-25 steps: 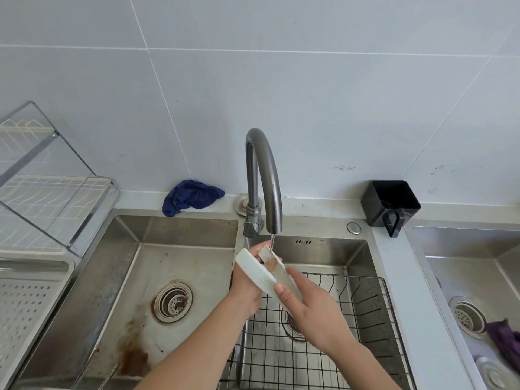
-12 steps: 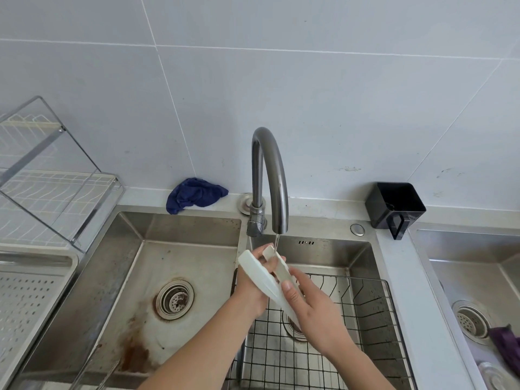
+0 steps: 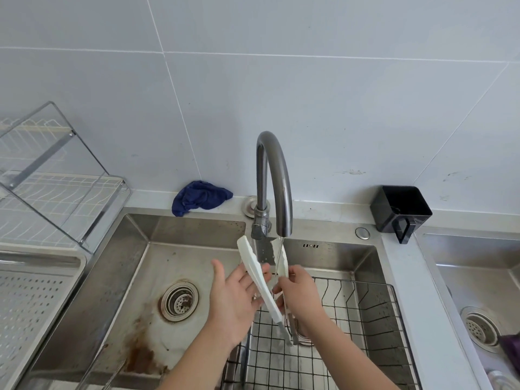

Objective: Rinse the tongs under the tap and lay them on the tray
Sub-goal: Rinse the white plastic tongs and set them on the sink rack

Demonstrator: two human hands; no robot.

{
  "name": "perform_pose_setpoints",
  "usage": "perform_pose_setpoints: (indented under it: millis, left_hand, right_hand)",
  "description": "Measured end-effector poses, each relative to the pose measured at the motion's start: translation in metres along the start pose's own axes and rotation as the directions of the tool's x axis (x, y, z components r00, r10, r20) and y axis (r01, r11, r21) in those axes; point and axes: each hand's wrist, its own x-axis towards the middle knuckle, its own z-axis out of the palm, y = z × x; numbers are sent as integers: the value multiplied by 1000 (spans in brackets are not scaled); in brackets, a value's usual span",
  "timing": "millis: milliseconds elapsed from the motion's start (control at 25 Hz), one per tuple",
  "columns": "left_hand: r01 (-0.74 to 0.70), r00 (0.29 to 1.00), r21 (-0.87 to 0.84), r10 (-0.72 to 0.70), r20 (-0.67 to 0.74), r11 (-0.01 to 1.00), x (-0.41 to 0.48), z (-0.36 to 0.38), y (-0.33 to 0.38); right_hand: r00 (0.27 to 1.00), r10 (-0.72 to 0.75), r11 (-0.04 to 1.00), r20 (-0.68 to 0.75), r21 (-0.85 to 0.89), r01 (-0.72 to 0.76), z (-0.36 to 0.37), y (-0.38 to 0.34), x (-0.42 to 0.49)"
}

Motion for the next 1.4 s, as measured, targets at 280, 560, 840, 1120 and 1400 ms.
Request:
perform_pose_setpoints:
  millis: [280, 560, 840, 1120, 1400]
  left_hand:
    - [-279, 914, 553, 393, -98, 785, -24, -14, -1]
    - [-265, 924, 553, 372, -89, 790, -23, -19, 8]
    - [-128, 977, 493, 196, -89, 861, -11, 2, -10]
    - [-147, 977, 505, 205, -62, 851, -3, -1, -20]
    - [-59, 997, 400, 37, 64, 915, 12, 17, -15]
  right_hand:
    - [987, -58, 971, 148, 239, 21, 28, -26, 20]
    - [951, -304, 944, 48, 149, 295, 30, -41, 22]
    - [949, -312, 948, -47, 56, 314, 13, -28, 16]
    - [903, -429, 895, -30, -149, 421, -2, -27, -2]
    - [889, -426, 899, 168, 187, 395, -6, -52, -14]
